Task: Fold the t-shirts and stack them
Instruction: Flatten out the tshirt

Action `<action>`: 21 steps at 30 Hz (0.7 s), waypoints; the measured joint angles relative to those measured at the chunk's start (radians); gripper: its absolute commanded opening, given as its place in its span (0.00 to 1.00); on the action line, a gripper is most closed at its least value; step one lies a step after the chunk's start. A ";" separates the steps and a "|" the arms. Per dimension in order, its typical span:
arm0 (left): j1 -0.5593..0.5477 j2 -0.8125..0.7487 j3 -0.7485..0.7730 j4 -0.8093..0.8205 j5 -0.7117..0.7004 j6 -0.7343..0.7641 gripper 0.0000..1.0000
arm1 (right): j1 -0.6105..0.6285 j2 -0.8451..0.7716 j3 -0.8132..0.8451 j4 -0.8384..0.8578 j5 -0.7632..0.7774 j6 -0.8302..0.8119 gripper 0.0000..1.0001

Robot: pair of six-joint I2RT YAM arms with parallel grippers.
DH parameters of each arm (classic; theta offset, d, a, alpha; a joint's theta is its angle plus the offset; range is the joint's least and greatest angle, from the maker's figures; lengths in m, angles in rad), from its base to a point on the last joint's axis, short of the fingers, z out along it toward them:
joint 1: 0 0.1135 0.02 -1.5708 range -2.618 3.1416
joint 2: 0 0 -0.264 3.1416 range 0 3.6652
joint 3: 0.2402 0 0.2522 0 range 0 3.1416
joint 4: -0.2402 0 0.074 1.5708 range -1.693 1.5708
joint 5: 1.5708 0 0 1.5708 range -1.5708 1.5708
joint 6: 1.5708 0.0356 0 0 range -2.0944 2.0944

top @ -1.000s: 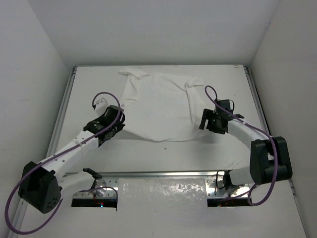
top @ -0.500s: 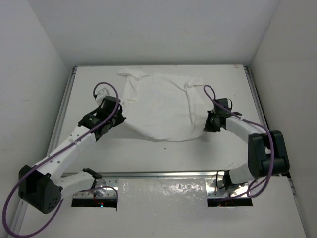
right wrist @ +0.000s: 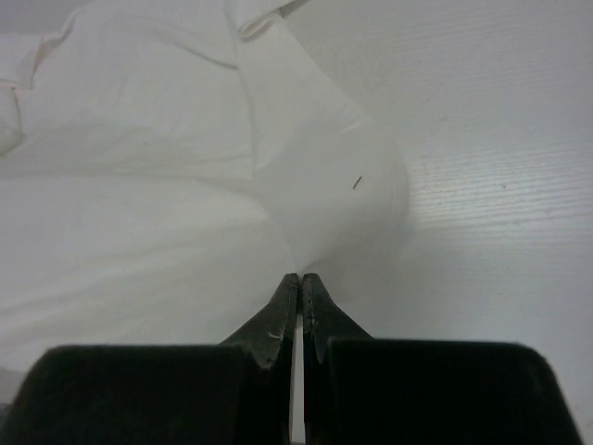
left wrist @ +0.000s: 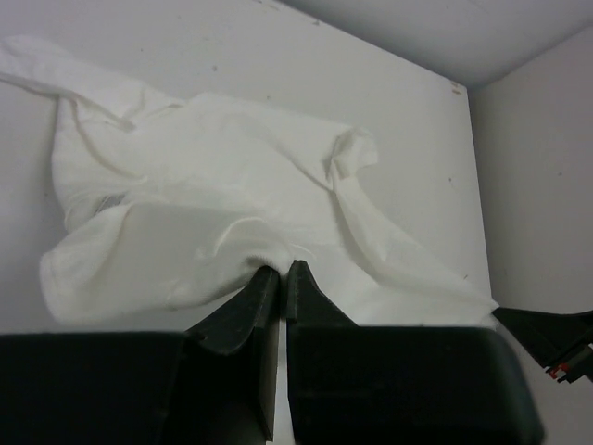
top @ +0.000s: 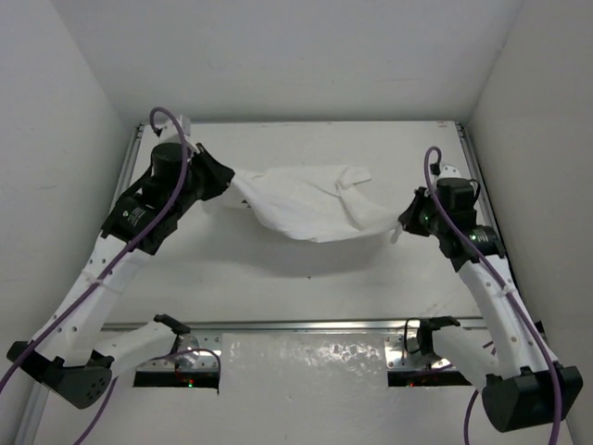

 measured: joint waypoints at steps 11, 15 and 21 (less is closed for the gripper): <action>0.000 -0.136 0.125 0.083 0.309 0.056 0.00 | 0.000 -0.111 0.479 -0.210 0.005 -0.043 0.00; 0.000 -0.186 0.271 0.141 0.389 0.050 0.00 | 0.000 -0.119 0.724 -0.297 0.005 -0.058 0.00; 0.000 -0.238 0.395 0.176 0.454 -0.003 0.00 | 0.000 -0.128 0.857 -0.306 -0.097 -0.063 0.37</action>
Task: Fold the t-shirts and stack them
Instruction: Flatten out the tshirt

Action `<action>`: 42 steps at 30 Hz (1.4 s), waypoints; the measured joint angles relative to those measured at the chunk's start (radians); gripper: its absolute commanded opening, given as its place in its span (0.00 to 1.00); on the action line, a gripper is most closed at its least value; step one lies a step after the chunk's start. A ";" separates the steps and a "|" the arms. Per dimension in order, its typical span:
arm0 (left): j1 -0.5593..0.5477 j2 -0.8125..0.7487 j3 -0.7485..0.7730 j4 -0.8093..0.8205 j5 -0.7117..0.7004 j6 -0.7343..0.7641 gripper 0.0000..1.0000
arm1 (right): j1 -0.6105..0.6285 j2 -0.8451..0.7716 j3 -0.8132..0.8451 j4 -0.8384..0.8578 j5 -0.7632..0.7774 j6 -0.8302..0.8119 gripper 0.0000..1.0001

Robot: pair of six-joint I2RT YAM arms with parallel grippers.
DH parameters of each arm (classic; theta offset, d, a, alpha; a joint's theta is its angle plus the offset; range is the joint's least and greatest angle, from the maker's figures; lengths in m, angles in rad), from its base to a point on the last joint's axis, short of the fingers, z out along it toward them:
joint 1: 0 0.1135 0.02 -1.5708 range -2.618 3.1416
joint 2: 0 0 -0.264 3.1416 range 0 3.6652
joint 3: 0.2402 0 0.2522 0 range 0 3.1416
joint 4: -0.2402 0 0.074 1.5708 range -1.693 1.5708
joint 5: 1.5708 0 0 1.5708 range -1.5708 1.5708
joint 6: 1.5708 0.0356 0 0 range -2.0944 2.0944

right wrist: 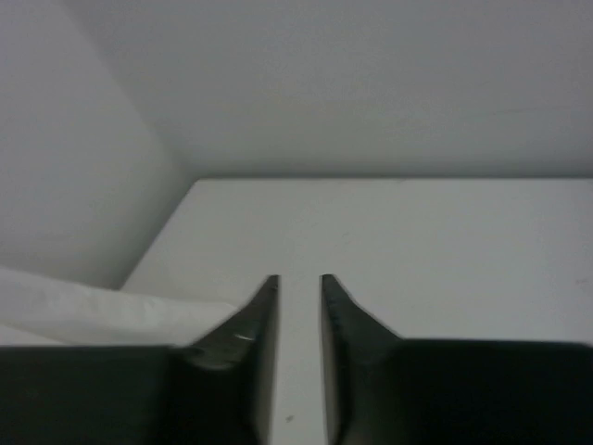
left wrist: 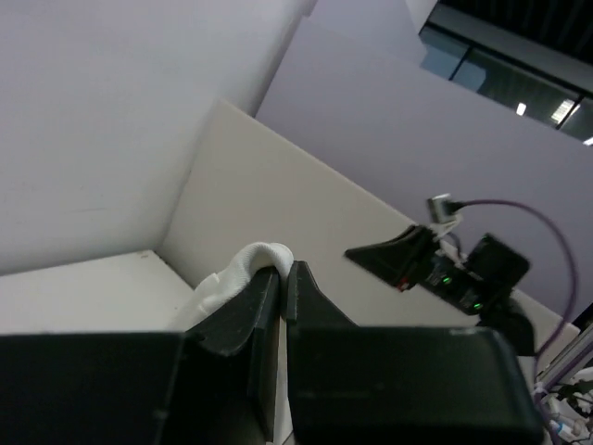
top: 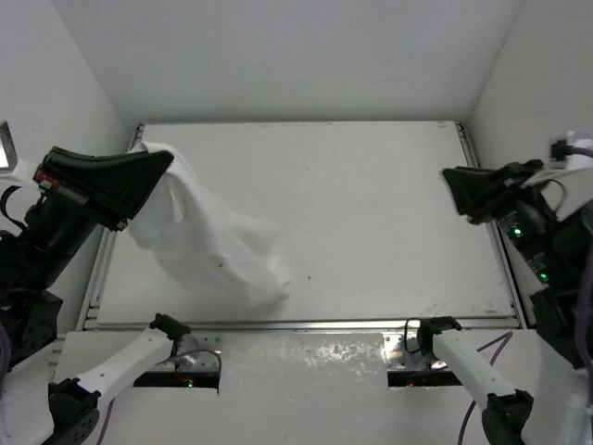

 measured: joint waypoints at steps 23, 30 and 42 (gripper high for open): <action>0.000 0.351 0.016 -0.205 -0.166 -0.027 0.00 | 0.911 0.415 -1.155 0.953 0.031 0.021 0.74; 0.001 0.326 0.017 -0.202 -0.196 -0.012 0.00 | 0.957 0.662 -1.025 0.991 0.198 0.043 0.66; 0.001 0.328 -0.023 -0.188 -0.280 -0.013 0.00 | 1.032 0.858 -0.834 0.963 0.475 0.220 0.54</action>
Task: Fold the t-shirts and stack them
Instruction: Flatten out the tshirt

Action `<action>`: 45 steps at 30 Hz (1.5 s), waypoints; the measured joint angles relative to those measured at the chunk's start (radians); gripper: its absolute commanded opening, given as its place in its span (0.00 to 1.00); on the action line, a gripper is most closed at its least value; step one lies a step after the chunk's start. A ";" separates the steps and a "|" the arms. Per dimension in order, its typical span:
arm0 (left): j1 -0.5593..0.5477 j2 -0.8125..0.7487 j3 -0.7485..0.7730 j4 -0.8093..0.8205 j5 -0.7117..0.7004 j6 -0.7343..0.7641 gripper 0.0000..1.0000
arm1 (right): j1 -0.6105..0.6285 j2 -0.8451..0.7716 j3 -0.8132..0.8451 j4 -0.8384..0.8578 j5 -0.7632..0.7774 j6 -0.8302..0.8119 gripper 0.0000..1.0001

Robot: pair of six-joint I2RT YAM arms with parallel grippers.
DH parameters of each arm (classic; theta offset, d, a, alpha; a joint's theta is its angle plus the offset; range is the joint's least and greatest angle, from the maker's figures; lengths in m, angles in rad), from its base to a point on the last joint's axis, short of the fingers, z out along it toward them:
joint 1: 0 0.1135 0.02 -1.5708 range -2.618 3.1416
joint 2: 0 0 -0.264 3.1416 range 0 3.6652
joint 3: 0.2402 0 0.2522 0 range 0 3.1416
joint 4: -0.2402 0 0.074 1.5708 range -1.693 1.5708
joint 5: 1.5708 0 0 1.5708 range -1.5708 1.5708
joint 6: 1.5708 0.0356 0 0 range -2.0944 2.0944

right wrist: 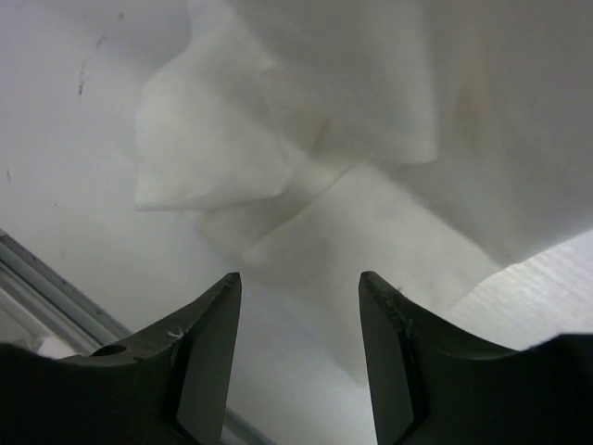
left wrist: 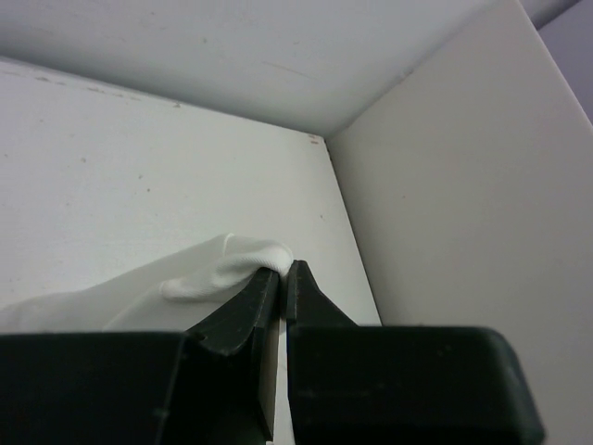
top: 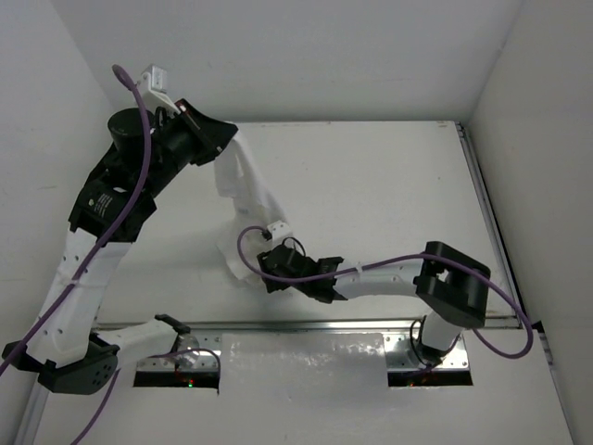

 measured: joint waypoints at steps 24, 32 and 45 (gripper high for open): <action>0.000 0.000 -0.019 -0.007 -0.121 -0.003 0.00 | 0.074 0.240 0.204 -0.238 0.216 0.202 0.48; 0.000 0.000 -0.020 -0.007 -0.126 0.012 0.00 | 0.083 0.213 0.204 -0.209 0.187 0.209 0.47; 0.000 0.000 -0.027 -0.023 -0.141 0.025 0.00 | 0.083 0.277 0.232 -0.224 0.171 0.244 0.00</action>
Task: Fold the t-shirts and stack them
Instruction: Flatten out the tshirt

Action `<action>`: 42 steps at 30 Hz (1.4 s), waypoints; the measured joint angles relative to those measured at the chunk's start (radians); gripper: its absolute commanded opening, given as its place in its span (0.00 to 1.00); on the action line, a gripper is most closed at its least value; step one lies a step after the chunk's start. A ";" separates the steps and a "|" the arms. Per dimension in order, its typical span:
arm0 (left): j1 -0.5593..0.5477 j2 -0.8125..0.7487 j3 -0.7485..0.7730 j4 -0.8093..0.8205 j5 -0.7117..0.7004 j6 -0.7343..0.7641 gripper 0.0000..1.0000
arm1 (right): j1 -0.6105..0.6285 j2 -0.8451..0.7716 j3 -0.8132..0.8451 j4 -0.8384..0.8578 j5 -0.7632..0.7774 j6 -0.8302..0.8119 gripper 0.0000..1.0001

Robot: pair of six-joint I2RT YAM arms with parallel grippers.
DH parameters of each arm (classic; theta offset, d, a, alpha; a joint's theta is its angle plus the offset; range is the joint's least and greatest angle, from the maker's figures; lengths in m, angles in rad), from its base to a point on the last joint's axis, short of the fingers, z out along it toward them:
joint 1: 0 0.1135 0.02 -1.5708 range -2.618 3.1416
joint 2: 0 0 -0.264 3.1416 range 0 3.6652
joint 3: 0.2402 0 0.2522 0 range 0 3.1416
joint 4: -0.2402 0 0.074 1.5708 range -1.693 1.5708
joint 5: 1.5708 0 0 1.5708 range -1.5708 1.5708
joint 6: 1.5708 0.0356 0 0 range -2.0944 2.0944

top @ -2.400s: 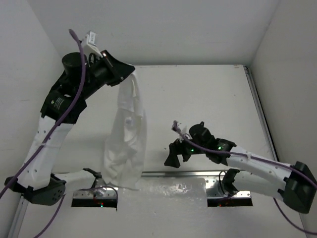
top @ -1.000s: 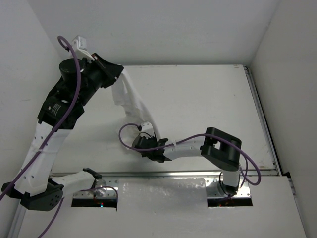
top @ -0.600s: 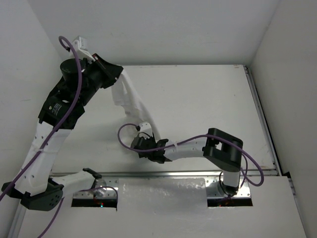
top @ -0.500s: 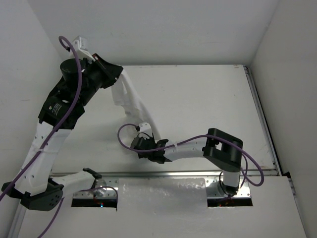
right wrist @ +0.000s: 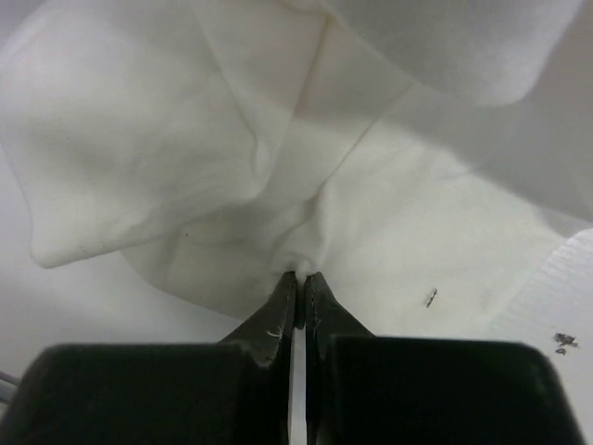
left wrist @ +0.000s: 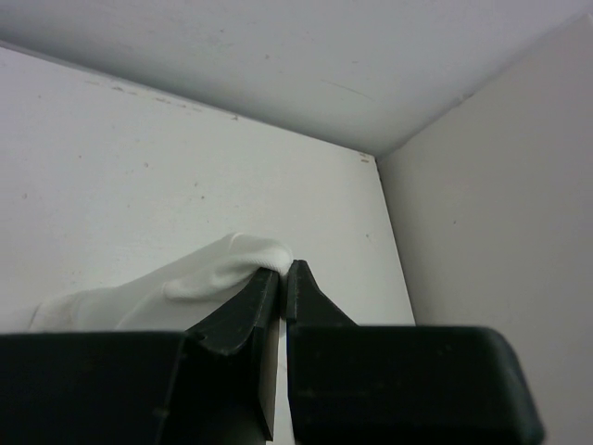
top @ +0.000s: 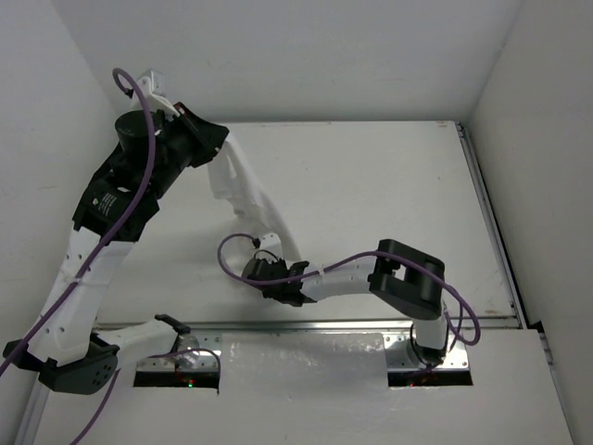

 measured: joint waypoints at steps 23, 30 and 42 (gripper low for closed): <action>0.000 -0.325 0.040 0.051 0.084 0.208 0.00 | 0.019 -1.365 -0.089 -0.470 0.310 -0.509 0.00; 0.000 -0.424 0.108 0.088 0.043 0.126 0.00 | 0.017 -1.466 0.067 -0.640 0.406 -0.554 0.00; 0.000 -0.582 -0.119 0.031 -0.010 -0.110 0.00 | -0.022 -1.442 0.276 -0.611 0.438 -0.726 0.00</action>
